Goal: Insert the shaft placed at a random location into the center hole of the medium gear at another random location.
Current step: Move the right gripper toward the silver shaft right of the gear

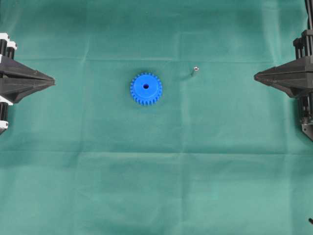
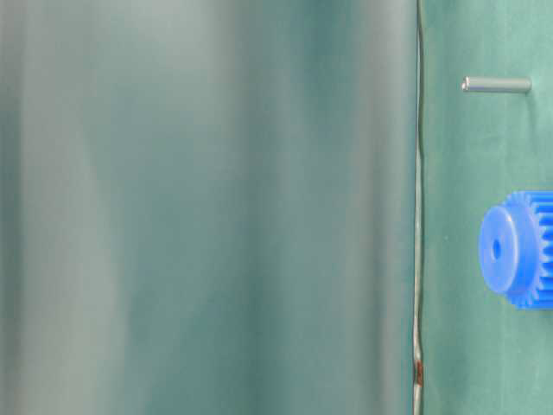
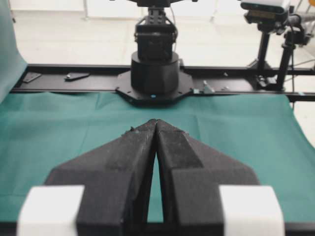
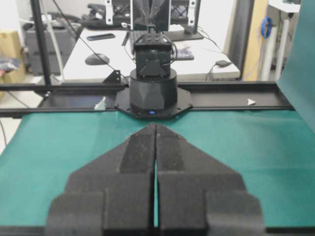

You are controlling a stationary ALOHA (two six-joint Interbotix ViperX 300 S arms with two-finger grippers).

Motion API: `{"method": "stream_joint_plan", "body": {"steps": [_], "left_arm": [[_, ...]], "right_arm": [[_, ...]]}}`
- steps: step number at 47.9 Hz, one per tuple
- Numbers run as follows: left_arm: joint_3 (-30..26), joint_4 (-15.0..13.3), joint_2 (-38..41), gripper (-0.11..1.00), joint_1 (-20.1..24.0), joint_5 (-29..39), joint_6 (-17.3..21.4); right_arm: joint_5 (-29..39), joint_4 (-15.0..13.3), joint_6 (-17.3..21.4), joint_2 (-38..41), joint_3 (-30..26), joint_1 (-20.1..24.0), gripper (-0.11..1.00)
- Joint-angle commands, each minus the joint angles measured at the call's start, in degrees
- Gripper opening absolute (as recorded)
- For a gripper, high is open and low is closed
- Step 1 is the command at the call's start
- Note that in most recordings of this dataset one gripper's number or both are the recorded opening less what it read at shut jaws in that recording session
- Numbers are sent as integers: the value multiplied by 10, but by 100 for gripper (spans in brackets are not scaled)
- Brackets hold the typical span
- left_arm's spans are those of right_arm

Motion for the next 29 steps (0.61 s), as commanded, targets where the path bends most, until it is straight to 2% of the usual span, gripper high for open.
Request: {"method": "stream_joint_plan", "body": {"steps": [1, 12, 23, 26, 29], "left_arm": [[-18, 9, 6, 0, -1, 15, -2], [-19, 8, -3, 0, -2, 30, -6], [-19, 8, -4, 0, -1, 31, -6], [-19, 9, -4, 0, -2, 31, -6], [-19, 8, -4, 0, -2, 31, -6]], "right_arm": [[4, -3, -9, 4, -8, -6, 1], [24, -2, -6, 22, -7, -33, 1], [-2, -1, -6, 89, -1, -59, 1], [-18, -2, -6, 113, 1, -63, 7], [-33, -1, -6, 141, 2, -66, 20]]}}
